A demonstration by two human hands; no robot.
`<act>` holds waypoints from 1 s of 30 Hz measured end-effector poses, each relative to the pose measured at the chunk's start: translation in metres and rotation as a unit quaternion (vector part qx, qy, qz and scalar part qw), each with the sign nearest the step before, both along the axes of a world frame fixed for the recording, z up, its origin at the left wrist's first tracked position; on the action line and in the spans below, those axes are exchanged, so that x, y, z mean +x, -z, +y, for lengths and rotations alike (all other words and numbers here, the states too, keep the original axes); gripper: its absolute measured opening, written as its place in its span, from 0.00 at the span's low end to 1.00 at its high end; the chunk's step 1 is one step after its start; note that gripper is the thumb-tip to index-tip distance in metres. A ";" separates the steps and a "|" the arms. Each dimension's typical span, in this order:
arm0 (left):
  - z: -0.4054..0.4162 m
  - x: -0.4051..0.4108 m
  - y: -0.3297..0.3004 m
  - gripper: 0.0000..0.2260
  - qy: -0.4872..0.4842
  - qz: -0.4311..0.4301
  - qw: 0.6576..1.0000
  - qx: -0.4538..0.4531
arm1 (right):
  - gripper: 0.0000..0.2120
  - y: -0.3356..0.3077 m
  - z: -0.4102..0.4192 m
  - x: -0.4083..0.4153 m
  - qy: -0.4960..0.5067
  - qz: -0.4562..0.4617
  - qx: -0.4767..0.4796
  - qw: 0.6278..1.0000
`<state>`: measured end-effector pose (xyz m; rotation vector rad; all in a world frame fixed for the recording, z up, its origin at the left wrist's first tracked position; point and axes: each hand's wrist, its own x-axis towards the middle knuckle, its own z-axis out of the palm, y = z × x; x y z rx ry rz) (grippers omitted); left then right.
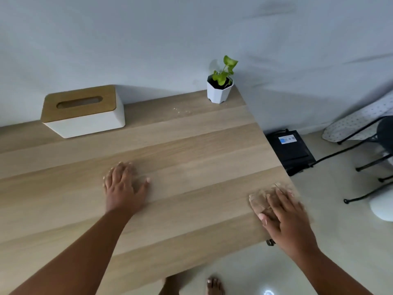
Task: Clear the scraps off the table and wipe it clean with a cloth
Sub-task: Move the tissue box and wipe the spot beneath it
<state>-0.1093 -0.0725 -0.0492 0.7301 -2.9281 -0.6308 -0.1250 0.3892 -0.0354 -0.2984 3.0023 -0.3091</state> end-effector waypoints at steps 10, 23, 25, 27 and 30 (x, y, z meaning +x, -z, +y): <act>0.000 -0.003 0.026 0.41 -0.017 -0.005 0.996 -0.084 | 0.28 0.027 -0.036 -0.022 -0.095 0.041 0.031 0.994; -0.003 -0.005 0.031 0.40 -0.020 -0.007 0.994 -0.109 | 0.33 0.040 -0.170 -0.117 -0.158 0.060 0.038 0.985; -0.004 -0.005 0.033 0.40 -0.021 0.000 0.994 -0.107 | 0.33 0.041 -0.184 -0.136 -0.160 0.059 0.039 0.985; -0.005 -0.004 0.035 0.39 -0.022 0.003 0.994 -0.108 | 0.33 0.039 -0.199 -0.154 -0.159 0.056 0.033 0.985; -0.006 -0.005 0.037 0.40 -0.021 -0.008 0.993 -0.113 | 0.33 0.035 -0.222 -0.182 -0.149 0.046 0.032 0.987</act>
